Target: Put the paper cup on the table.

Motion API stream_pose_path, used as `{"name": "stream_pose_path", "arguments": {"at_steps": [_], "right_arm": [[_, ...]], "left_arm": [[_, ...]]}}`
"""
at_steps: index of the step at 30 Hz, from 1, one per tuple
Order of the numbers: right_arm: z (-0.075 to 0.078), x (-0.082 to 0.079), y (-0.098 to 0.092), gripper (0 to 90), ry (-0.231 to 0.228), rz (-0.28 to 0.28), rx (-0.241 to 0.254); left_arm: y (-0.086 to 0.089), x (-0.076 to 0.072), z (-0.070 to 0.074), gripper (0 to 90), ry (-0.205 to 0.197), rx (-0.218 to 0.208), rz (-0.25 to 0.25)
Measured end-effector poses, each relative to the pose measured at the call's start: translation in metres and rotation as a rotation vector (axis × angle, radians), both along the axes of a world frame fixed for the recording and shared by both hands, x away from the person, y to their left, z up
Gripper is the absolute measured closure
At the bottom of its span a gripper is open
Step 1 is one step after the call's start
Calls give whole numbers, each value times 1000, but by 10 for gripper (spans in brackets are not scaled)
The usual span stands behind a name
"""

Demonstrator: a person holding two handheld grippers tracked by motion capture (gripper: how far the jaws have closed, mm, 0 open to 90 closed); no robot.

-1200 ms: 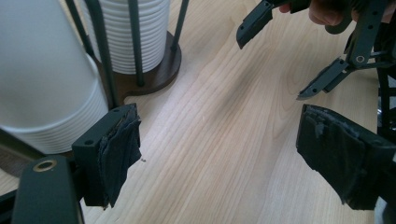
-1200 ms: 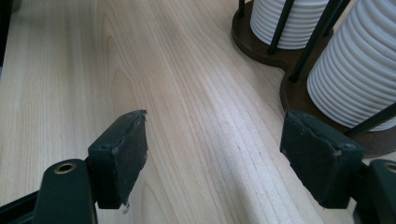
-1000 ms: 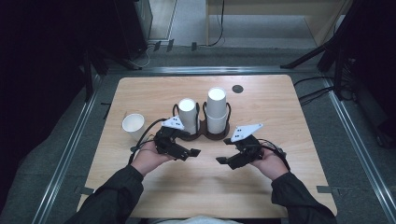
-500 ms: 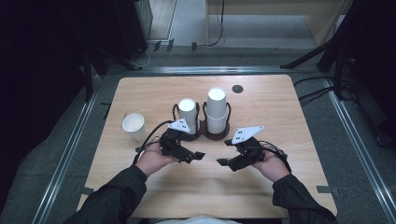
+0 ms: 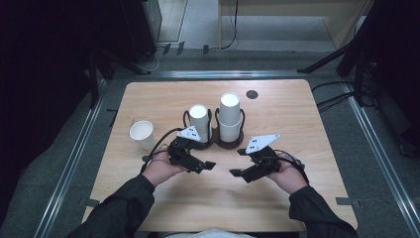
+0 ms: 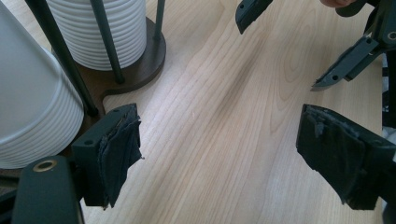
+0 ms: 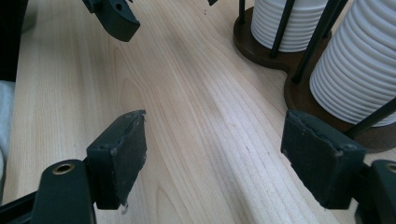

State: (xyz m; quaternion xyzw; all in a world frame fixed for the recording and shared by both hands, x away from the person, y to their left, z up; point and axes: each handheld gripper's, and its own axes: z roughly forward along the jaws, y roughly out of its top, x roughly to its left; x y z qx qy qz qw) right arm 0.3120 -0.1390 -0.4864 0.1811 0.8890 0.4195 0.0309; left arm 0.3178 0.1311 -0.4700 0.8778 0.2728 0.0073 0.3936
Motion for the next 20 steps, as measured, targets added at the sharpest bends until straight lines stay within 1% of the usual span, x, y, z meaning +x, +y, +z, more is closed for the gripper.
{"name": "stream_pose_path", "arguments": {"at_steps": [7, 9, 12, 20], "right_arm": [[0, 0, 0, 223, 1, 0, -1], [0, 0, 0, 223, 2, 0, -4], [0, 0, 0, 223, -2, 5, -3], [1, 1, -1, 223, -7, 9, -2]], "left_arm": [[1, 0, -1, 139, -2, 9, -2], [1, 0, -1, 139, 1, 7, -2], [1, 1, -2, 139, 3, 3, 13], [2, 1, -3, 139, 3, 5, 14]]}}
